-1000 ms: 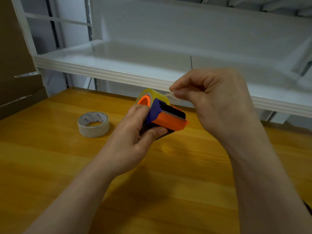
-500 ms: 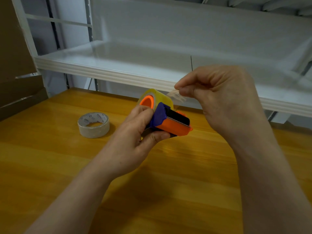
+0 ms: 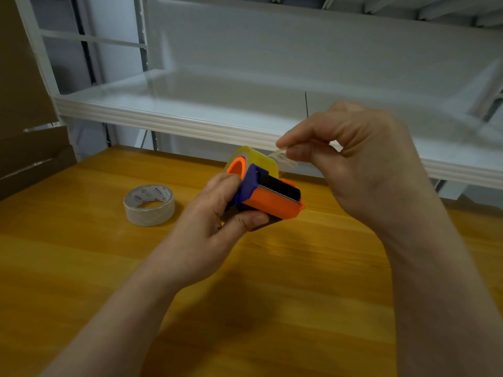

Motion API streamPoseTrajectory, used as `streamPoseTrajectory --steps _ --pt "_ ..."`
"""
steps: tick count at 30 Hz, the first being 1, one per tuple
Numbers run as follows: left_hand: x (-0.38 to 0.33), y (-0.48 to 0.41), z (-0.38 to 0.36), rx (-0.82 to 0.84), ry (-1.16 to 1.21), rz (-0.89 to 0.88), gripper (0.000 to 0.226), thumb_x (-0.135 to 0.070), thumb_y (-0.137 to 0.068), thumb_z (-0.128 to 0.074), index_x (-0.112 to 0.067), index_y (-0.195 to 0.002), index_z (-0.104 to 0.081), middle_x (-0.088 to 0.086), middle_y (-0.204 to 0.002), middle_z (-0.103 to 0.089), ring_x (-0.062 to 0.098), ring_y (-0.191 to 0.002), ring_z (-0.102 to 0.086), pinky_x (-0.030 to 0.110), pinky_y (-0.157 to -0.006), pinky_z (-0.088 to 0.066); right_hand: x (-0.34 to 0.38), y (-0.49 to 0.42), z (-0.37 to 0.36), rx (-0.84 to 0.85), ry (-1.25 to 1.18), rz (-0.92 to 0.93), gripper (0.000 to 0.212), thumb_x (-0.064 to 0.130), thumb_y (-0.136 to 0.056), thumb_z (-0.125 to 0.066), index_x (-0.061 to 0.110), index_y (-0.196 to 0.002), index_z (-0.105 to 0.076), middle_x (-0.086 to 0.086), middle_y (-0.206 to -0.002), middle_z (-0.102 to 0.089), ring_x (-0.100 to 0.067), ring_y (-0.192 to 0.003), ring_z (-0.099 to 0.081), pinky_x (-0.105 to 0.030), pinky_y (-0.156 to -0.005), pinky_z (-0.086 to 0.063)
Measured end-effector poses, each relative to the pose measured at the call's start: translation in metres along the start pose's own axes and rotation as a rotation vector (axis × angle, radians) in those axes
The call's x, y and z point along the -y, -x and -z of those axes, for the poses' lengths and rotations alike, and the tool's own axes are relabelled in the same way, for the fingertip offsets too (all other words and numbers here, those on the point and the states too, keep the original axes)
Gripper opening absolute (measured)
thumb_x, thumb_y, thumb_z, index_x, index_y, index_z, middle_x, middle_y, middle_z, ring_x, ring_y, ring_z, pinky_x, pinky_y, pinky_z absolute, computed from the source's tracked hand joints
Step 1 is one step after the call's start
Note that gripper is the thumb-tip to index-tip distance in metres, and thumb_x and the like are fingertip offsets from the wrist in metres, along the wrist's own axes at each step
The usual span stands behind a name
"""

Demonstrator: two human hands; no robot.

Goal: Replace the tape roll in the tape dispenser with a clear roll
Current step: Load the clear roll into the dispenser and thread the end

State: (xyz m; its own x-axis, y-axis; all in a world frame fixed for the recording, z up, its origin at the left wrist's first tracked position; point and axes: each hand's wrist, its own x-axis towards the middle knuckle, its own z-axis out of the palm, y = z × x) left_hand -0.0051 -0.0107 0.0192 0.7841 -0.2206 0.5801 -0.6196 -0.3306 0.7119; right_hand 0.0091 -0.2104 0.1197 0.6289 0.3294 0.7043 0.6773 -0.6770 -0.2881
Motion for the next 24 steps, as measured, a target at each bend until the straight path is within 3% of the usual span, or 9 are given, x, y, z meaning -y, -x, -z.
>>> streamPoseTrajectory --steps 6,10,12,17,24 --pt "0.000 -0.001 0.000 0.002 0.117 0.021 0.030 -0.039 -0.090 -0.062 -0.031 -0.120 -0.063 0.001 -0.116 -0.060 0.027 -0.106 -0.062 0.051 -0.088 -0.055 -0.001 0.001 0.006 0.054 -0.028 0.082 0.018 0.017 -0.088 -0.076 0.034 -0.095 -0.079 0.019 -0.081 -0.056 0.004 -0.079 -0.060 -0.006 -0.067 -0.042" --pt "0.000 -0.001 0.001 -0.032 0.075 -0.011 0.027 -0.041 -0.090 -0.061 -0.037 -0.117 -0.062 -0.001 -0.114 -0.060 0.023 -0.107 -0.061 0.039 -0.089 -0.055 0.003 0.001 0.007 0.078 0.018 0.159 0.015 0.026 -0.087 -0.070 0.033 -0.095 -0.080 0.011 -0.081 -0.059 -0.014 -0.078 -0.061 -0.033 -0.067 -0.049" --pt "0.000 -0.002 0.002 -0.043 0.076 -0.012 0.026 -0.042 -0.090 -0.060 -0.037 -0.115 -0.062 0.002 -0.114 -0.060 0.024 -0.107 -0.060 0.041 -0.090 -0.054 0.003 0.002 0.007 0.078 0.016 0.183 0.016 0.028 -0.086 -0.068 0.033 -0.095 -0.080 0.006 -0.082 -0.062 -0.018 -0.079 -0.062 -0.041 -0.068 -0.053" --pt "0.001 -0.001 0.001 -0.010 0.181 0.015 0.029 -0.037 -0.089 -0.064 -0.030 -0.117 -0.065 0.009 -0.117 -0.060 0.030 -0.107 -0.063 0.054 -0.089 -0.054 -0.006 0.003 0.009 0.044 -0.012 0.198 0.017 0.017 -0.088 -0.075 0.032 -0.095 -0.080 0.005 -0.085 -0.064 -0.015 -0.080 -0.064 -0.040 -0.069 -0.055" --pt "0.000 -0.002 0.001 -0.010 0.239 0.010 0.031 -0.044 -0.087 -0.067 -0.037 -0.117 -0.065 0.012 -0.119 -0.061 0.030 -0.112 -0.062 0.052 -0.093 -0.054 -0.006 0.003 0.011 0.097 -0.057 0.222 0.020 0.009 -0.092 -0.070 0.026 -0.096 -0.079 0.001 -0.088 -0.062 -0.012 -0.082 -0.066 -0.038 -0.070 -0.061"
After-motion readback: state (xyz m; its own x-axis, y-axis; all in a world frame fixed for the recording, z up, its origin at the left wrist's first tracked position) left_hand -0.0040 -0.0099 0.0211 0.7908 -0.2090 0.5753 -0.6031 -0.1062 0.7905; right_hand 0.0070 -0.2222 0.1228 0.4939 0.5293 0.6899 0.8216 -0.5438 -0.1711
